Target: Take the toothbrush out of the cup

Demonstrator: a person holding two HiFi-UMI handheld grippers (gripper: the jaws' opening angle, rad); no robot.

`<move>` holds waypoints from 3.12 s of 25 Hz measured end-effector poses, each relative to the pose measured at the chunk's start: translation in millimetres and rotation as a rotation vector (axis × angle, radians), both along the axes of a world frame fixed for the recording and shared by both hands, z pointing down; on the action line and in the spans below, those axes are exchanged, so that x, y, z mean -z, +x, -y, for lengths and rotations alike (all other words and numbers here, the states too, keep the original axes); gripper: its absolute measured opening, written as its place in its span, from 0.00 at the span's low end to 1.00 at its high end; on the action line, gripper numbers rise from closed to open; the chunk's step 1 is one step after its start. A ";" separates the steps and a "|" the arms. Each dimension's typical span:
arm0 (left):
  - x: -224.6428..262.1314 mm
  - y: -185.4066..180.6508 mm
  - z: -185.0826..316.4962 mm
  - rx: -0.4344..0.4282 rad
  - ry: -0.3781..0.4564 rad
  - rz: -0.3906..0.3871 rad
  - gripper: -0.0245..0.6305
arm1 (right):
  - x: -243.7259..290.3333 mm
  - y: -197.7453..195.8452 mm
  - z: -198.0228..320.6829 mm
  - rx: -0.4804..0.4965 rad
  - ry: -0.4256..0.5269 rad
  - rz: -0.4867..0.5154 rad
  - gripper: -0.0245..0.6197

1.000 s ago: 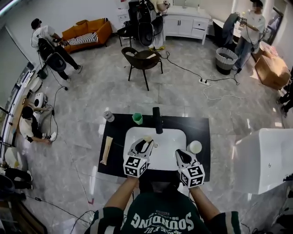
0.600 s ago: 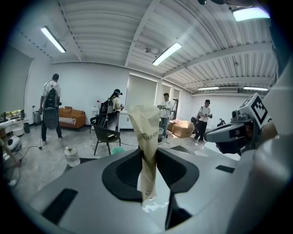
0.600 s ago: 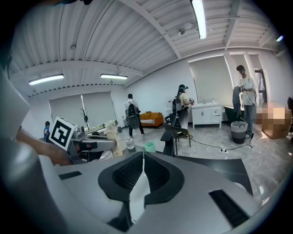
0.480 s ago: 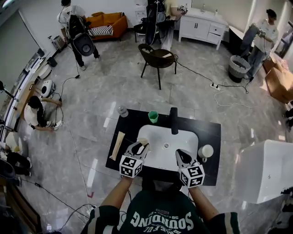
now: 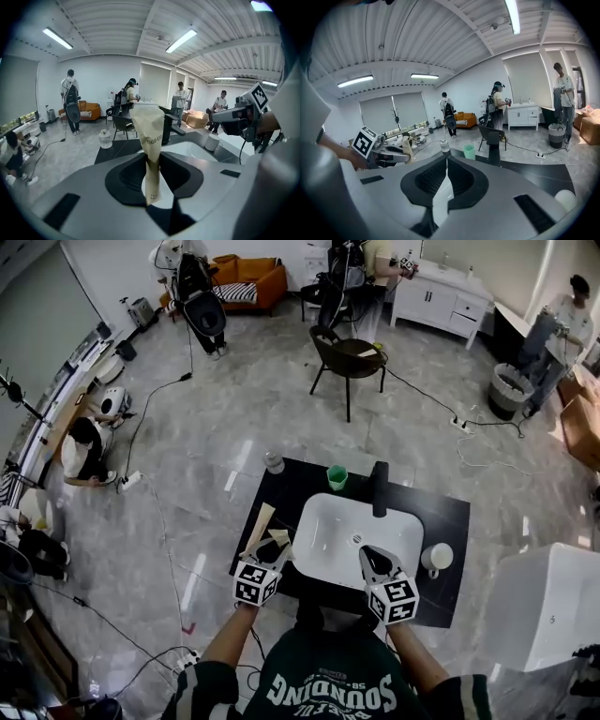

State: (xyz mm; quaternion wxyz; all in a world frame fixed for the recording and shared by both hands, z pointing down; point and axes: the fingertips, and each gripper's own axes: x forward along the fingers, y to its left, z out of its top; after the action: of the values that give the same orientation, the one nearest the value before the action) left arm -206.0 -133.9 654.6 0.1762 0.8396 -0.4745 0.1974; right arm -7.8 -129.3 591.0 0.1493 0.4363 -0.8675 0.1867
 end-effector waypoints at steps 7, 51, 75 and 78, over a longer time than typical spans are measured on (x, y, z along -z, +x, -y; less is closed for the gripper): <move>-23.9 -28.6 -15.0 0.010 -0.055 0.042 0.19 | -2.7 -19.0 5.5 0.025 -0.004 0.005 0.10; -158.1 -25.3 73.2 -0.038 -0.463 0.021 0.19 | 1.7 34.8 17.1 -0.297 0.006 -0.053 0.10; -78.6 20.0 90.4 -0.059 -0.234 -0.056 0.26 | 3.7 60.6 32.8 -0.366 0.017 -0.021 0.10; -50.3 46.7 96.8 -0.108 -0.127 -0.093 0.26 | 6.7 53.0 40.9 -0.353 0.036 -0.040 0.10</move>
State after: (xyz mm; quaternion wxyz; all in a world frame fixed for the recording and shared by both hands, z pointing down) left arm -159.3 -230.7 704.9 0.2400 0.8594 -0.4061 0.1971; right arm 45.2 -170.2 584.2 0.1234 0.5881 -0.7774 0.1857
